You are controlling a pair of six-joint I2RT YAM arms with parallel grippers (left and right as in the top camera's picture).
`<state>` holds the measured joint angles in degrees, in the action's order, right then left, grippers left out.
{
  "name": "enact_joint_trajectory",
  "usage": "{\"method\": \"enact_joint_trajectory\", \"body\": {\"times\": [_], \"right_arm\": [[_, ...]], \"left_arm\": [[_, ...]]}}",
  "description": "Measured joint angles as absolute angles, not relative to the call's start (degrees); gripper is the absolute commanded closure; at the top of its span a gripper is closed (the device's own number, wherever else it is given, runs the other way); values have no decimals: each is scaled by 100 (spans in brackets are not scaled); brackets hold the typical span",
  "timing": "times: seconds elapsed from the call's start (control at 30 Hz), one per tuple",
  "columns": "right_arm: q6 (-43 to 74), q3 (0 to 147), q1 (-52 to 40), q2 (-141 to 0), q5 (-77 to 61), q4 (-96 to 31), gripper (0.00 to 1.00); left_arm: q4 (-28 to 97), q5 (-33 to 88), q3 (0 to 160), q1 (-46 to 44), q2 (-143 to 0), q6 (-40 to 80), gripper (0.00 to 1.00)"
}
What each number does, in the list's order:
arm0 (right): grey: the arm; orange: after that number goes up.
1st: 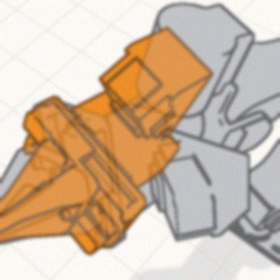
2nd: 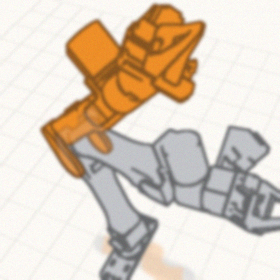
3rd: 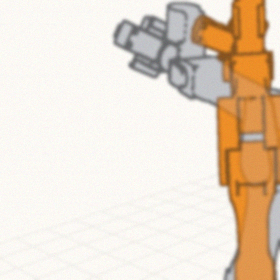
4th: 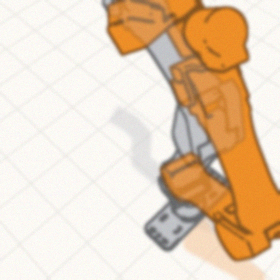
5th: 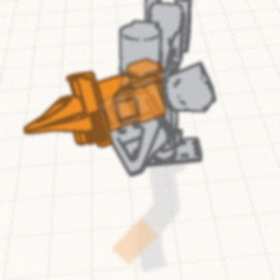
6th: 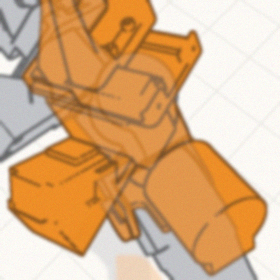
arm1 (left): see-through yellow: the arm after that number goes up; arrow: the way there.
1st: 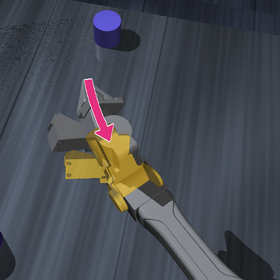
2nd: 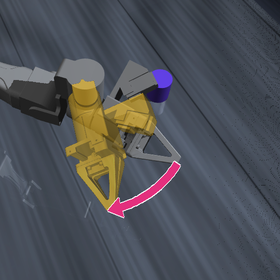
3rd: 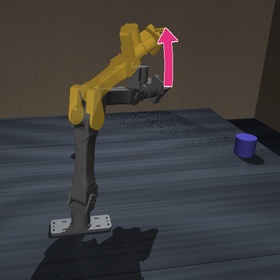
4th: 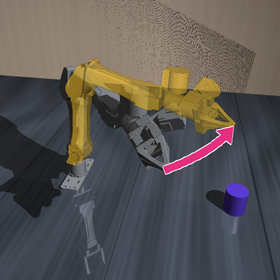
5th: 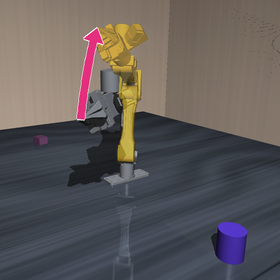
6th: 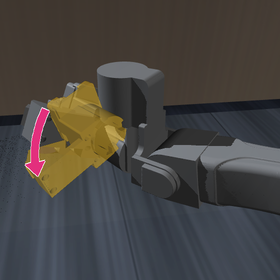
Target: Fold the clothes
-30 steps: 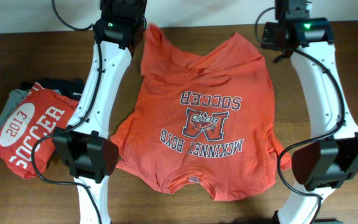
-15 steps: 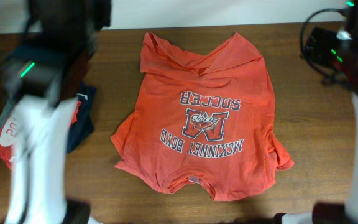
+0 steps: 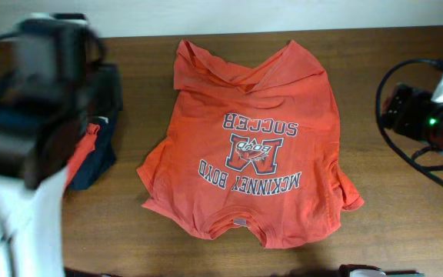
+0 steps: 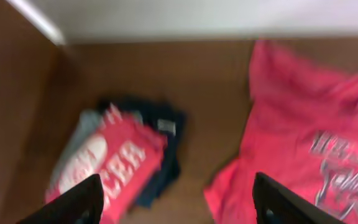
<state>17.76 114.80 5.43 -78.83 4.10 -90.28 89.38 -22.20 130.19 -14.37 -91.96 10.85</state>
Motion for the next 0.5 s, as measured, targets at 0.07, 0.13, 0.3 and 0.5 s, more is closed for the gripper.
{"method": "enact_joint_trajectory", "body": {"times": [0.07,0.13,0.3,0.5], "right_arm": [[1826,11050,543,-7891,392,-8921,14],[1879,10516,543,-7922,368,-8715,14],[1957,8982,543,-8077,191,-8132,14],[1973,7220,543,-8097,-331,-7649,14]], "left_arm": [[8855,-2117,12492,-1361,-9338,1243,25],[8597,-1916,11843,-1282,-9456,1363,28],[7813,-1302,10224,-1219,-9614,1487,31],[7091,-340,8447,-1219,-9629,1568,30]]}}
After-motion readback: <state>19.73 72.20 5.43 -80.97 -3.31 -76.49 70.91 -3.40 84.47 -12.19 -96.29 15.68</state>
